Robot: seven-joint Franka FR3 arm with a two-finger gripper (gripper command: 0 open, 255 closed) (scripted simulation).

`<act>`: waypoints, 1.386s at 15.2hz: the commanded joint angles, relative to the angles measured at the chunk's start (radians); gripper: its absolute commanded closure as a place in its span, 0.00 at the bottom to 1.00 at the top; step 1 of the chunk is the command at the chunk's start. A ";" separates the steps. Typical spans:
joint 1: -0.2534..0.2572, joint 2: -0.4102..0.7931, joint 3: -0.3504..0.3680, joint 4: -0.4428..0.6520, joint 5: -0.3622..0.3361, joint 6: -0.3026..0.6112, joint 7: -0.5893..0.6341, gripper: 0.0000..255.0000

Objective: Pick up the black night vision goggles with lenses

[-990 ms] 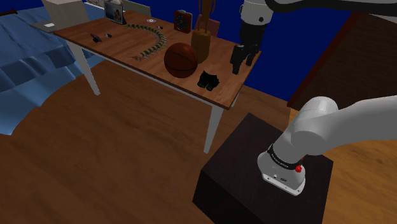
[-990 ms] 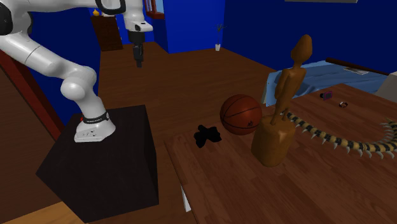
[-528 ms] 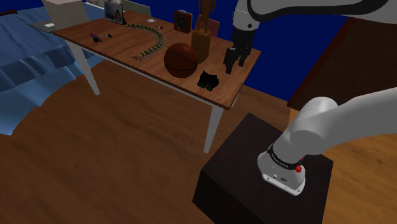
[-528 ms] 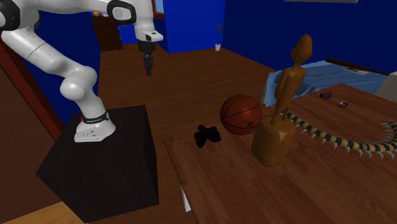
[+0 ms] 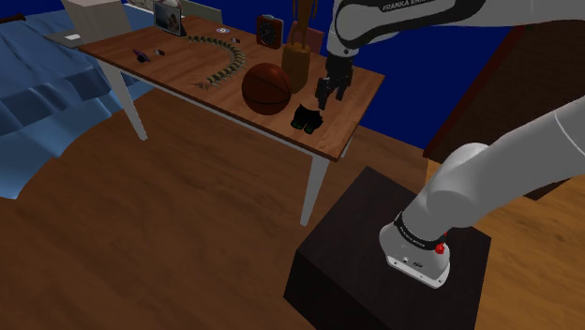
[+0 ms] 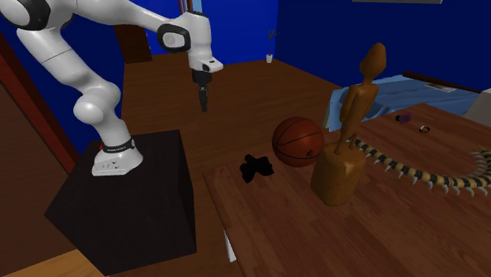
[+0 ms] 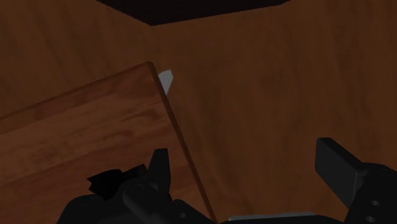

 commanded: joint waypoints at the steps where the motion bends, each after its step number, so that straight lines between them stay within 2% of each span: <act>1: -0.008 0.069 -0.023 0.025 0.002 0.050 -0.030 0.00; 11: -0.042 0.440 -0.093 0.235 0.087 0.221 -0.178 0.00; 21: -0.128 0.827 -0.089 0.580 0.209 0.263 -0.308 0.00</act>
